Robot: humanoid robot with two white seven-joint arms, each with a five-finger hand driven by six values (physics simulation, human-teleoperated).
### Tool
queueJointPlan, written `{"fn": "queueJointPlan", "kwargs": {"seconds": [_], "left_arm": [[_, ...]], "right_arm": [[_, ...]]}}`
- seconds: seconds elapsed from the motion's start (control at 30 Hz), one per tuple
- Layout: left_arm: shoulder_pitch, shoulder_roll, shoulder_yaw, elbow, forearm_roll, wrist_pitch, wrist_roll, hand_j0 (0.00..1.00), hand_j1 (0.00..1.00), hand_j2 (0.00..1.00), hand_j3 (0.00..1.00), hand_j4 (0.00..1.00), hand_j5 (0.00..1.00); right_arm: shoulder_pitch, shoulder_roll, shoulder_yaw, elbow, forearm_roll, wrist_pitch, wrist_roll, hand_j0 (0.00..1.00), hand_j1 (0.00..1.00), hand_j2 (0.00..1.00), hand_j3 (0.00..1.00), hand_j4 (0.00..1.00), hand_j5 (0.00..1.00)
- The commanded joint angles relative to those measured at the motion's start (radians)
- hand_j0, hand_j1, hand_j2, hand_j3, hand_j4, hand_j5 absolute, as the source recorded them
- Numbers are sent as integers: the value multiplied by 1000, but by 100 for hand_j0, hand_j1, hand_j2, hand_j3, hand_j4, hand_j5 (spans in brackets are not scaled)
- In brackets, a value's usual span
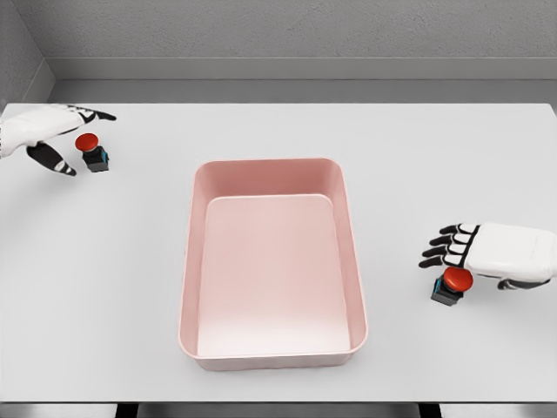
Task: Put the industrial switch in the basket with both arms
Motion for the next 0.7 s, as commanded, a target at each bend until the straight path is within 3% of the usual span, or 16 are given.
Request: {"fn": "queueJointPlan", "kwargs": {"seconds": [0.0,0.17,0.37,0.67], "left_arm": [[-2,-24,0,31,3,2,-1,100,100,100,100,100,100],[-18,-49,0,62,-1,2,-8,97,97,97,97,97,97],[-18,-53,-2,60,-1,2,-30,77,77,77,77,77,77],[-17,-49,0,59,2,2,-30,76,76,76,76,76,76]], "right_arm": [[0,7,-1,0,-8,1,0,100,100,100,100,100,100],[11,44,-1,0,-51,1,-2,100,100,100,100,100,100],[25,48,0,-2,-53,1,-2,100,100,100,100,100,100],[28,67,0,0,-60,1,-3,100,100,100,100,100,100]]}}
